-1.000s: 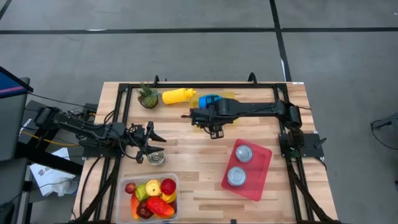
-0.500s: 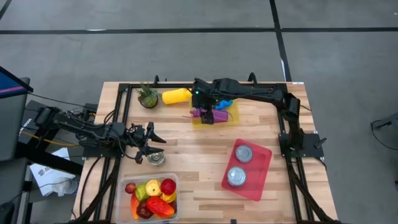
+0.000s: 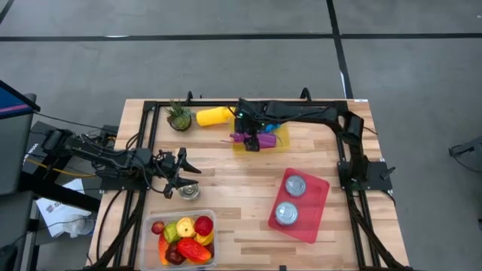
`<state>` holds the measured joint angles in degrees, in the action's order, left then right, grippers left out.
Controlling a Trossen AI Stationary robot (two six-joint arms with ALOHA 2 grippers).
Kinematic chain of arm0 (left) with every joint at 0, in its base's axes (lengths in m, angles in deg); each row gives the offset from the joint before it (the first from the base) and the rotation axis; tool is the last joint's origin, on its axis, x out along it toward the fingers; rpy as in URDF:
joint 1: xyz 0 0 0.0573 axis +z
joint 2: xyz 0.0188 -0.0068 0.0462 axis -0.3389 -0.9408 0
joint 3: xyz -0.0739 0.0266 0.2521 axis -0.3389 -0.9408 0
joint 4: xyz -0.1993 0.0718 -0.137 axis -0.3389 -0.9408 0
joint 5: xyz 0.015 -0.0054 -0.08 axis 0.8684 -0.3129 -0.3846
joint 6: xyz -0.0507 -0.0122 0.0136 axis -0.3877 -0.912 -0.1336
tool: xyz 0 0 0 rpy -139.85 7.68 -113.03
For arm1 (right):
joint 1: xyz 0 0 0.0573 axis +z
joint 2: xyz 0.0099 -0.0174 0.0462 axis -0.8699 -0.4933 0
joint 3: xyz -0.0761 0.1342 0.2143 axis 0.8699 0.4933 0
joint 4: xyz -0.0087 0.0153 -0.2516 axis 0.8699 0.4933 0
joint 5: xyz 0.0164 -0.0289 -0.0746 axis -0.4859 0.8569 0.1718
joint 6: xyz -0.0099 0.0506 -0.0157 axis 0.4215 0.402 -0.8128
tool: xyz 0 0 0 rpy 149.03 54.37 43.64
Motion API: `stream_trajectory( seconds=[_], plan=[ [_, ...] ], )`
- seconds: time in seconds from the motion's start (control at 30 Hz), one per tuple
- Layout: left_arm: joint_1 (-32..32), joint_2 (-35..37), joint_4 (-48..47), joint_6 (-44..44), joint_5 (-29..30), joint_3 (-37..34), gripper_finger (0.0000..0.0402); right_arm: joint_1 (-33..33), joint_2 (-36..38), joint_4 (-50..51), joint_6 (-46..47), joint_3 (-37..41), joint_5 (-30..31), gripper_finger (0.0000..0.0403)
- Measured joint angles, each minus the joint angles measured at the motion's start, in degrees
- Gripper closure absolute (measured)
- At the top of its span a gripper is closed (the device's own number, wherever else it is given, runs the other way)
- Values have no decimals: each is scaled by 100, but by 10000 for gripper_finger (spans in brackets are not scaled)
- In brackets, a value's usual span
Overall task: Pick & Place Food Item
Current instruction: Adjust the purple tumbler in the yellow bin
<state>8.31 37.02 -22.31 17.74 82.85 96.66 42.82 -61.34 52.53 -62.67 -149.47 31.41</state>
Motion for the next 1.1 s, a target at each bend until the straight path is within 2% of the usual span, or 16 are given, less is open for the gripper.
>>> stream_trajectory(
  seconds=[0.23, 0.77, 0.97, 1.1],
  plan=[
    [0, 0, 26, 0, 1, 0, 229, -7, -2, -547, -25, 298, -284, 143],
    [0, 0, 24, 0, 3, 0, 229, -35, 2, -1438, -262, 994, -254, 143],
    [0, 0, 35, 0, 4, 0, 229, -1, -11, -1480, -394, 1023, -223, 143],
    [0, 2, 93, 0, 7, 0, 229, 67, -305, -1649, -523, 995, -104, 143]
  ],
)
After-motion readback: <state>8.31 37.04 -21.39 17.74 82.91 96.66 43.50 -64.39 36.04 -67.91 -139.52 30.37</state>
